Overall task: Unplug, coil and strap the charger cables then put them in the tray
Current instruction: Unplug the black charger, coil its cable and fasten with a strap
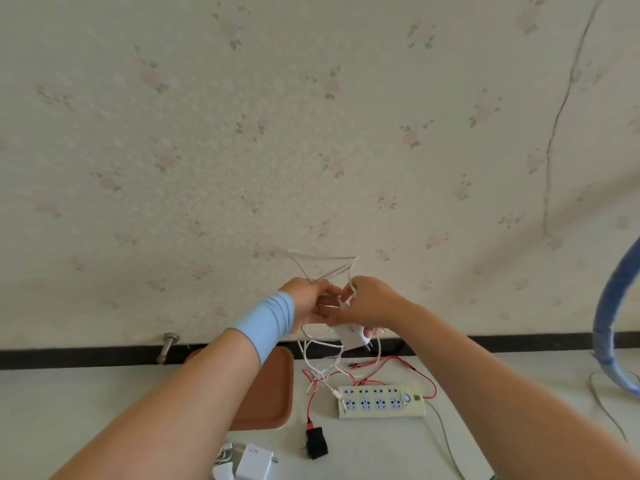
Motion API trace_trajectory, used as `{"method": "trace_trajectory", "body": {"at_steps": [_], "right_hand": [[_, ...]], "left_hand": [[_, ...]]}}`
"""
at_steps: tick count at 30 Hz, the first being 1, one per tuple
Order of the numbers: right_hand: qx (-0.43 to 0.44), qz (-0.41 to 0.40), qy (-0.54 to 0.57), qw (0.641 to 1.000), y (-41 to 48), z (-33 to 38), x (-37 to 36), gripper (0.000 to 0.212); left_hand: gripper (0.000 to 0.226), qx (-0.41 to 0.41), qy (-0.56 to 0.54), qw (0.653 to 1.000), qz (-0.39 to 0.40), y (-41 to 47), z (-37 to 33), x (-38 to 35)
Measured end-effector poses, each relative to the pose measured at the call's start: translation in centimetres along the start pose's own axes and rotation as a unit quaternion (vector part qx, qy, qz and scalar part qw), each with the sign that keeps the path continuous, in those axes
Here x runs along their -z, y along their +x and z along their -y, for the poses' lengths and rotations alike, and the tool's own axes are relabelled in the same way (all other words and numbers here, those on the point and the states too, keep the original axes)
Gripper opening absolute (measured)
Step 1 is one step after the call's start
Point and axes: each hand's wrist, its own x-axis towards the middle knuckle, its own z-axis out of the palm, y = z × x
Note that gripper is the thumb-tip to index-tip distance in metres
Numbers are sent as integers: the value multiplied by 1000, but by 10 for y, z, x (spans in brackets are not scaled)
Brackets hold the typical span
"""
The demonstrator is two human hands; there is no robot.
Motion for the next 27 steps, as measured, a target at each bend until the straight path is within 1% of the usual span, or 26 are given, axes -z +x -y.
{"method": "trace_trajectory", "body": {"at_steps": [2,4,6,9,12,15,18,20,23,25,27], "right_hand": [[-20,-2,0,1000,3,4,-3,54],[-44,3,-15,999,7,8,-3,48],[-57,8,-31,998,9,11,-1,45],[-72,-7,-27,997,14,13,1,43],[-73,-26,-39,996,16,16,2,39],[-59,-47,-52,996,14,18,4,31],[-53,-72,-36,995,11,17,12,25],[-56,-75,13,995,13,13,14,33],[-77,-74,118,987,16,7,16,45],[-92,-86,178,976,16,4,17,47],[-109,-93,254,957,15,2,21,46]], "left_hand": [[34,-8,-10,1000,-5,-2,-2,1],[32,-15,2,1000,-18,-3,-4,2],[27,-29,71,996,-48,-3,-7,3],[20,-59,195,973,-105,-2,-8,6],[16,-72,244,959,-126,-1,-7,11],[14,-87,291,941,-145,0,-7,19],[13,-89,349,923,-135,-3,-10,25],[14,-107,405,900,-122,-7,-11,28],[10,-151,429,887,-78,-16,-11,27],[9,-192,437,875,-75,-21,-12,26],[10,-213,465,856,-72,-24,-13,28]]}}
